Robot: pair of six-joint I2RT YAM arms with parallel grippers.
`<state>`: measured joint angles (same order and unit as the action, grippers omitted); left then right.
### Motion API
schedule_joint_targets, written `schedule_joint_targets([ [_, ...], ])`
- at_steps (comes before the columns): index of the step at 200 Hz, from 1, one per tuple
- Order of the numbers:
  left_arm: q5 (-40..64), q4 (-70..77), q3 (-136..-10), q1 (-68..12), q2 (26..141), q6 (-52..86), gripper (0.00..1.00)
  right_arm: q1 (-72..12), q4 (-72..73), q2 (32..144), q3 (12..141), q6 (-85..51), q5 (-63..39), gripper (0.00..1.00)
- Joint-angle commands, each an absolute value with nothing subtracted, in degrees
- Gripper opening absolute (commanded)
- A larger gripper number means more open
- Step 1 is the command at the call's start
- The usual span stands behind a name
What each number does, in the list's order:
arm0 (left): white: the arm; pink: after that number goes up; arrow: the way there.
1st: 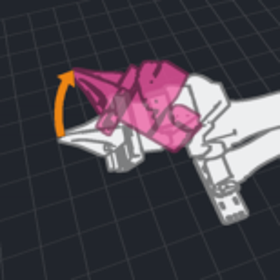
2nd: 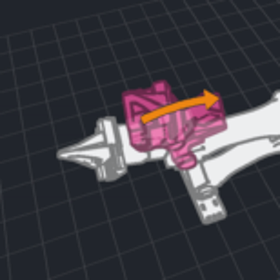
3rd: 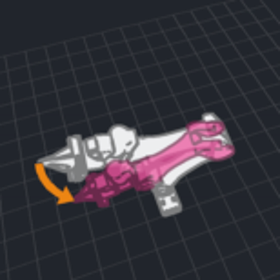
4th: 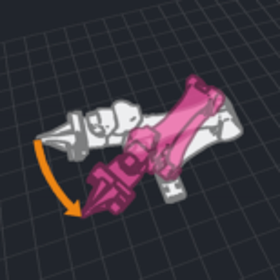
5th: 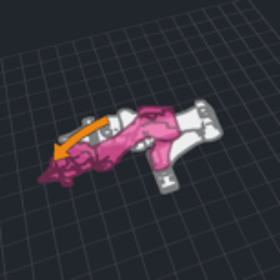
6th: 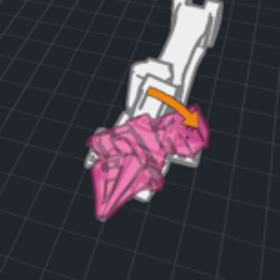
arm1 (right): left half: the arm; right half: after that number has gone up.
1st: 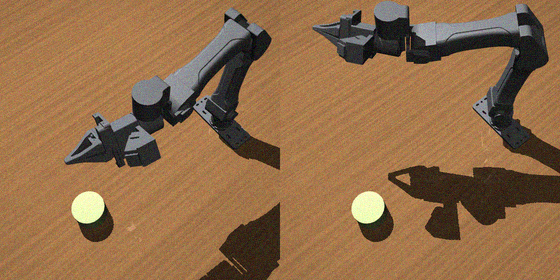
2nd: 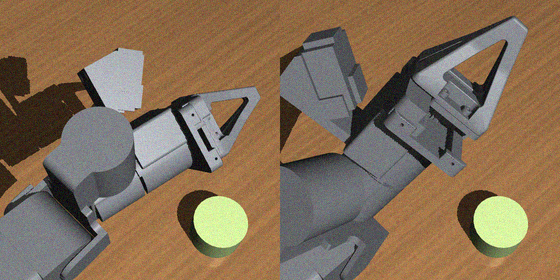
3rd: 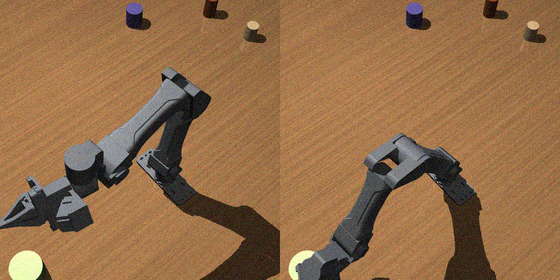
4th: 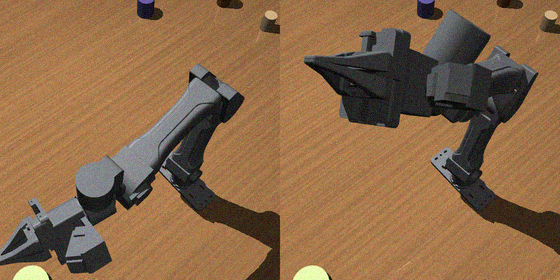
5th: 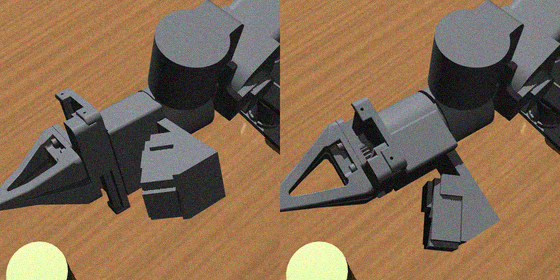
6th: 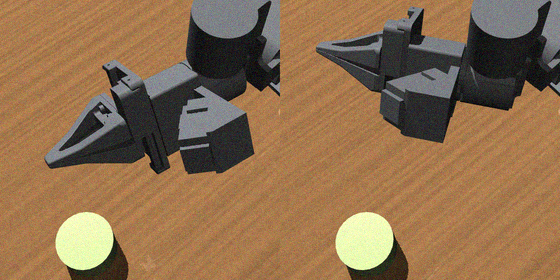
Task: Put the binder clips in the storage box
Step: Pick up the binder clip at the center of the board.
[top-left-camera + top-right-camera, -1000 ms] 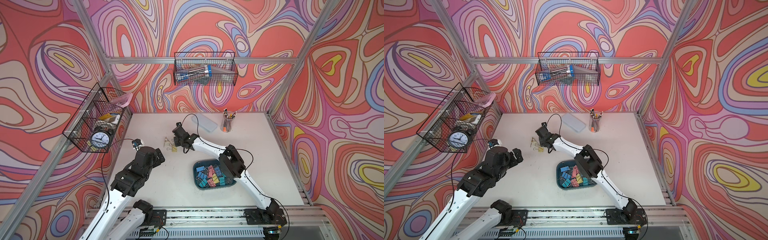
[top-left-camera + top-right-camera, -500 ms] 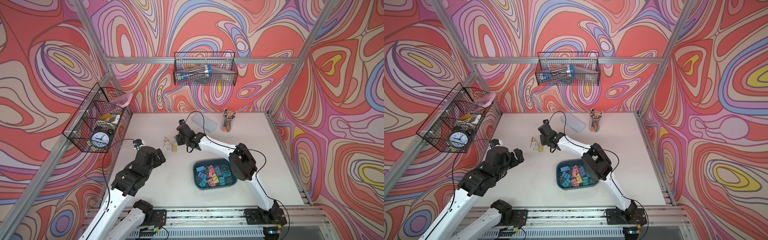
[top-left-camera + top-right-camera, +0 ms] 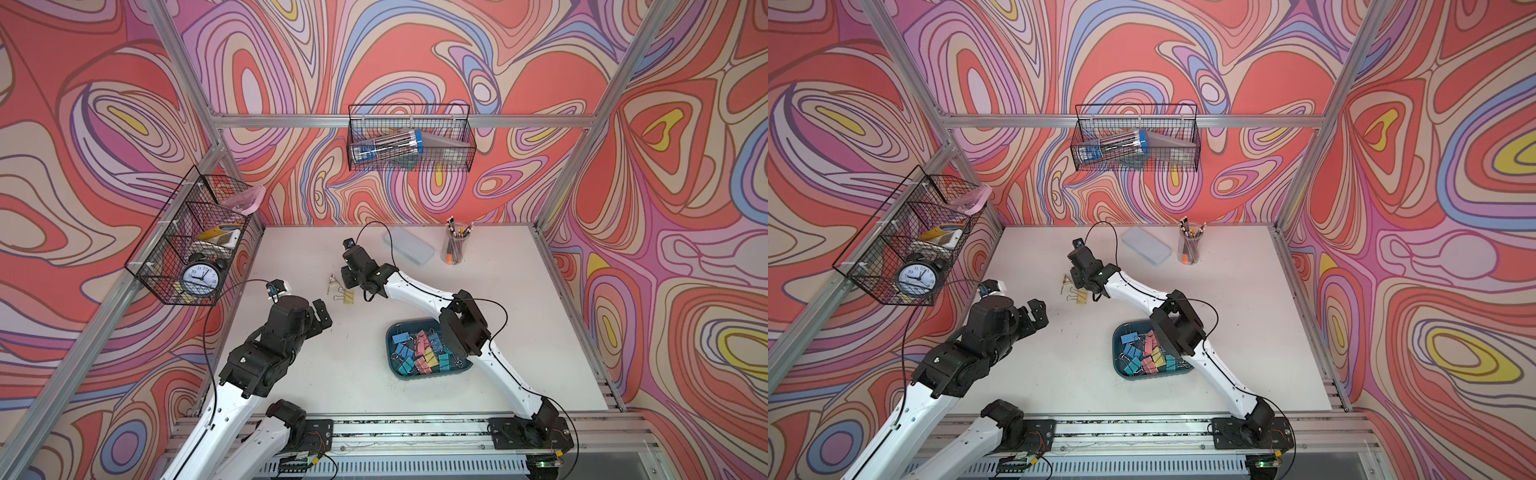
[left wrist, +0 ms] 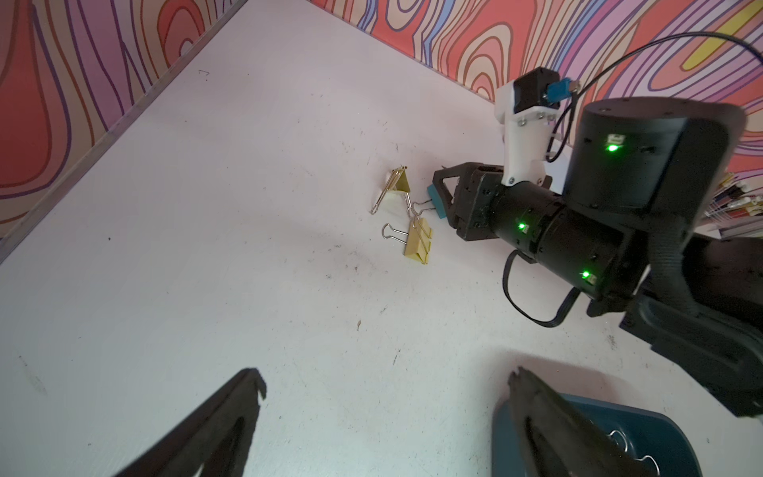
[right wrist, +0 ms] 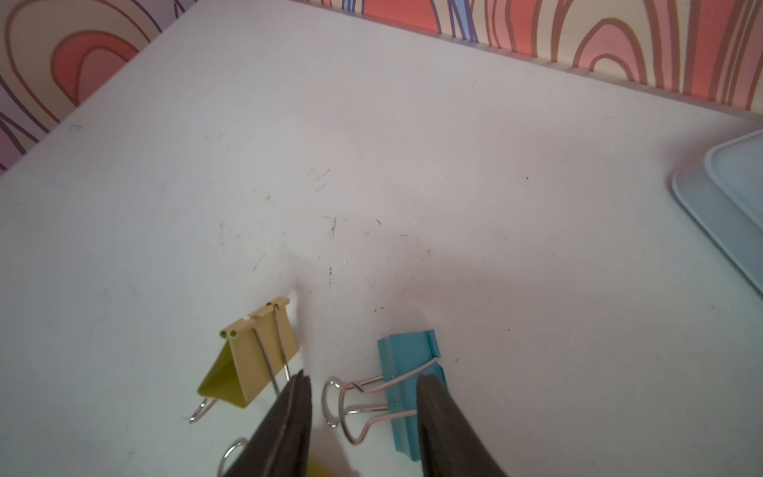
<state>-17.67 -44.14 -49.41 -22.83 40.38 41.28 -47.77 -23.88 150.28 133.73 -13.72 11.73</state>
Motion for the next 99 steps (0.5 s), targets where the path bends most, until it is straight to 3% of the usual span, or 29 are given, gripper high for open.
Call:
schedule_joint_targets([
  [1,-17.23,-43.52,-48.62,-22.5,40.17,39.82,0.99,-47.98,-25.75,152.85,136.37,-9.57,14.34,0.43],
  [99,-17.32,-42.58,-48.67,-22.59,41.31,39.82,0.99,-47.92,-21.53,153.01,134.59,-7.95,16.32,0.09],
])
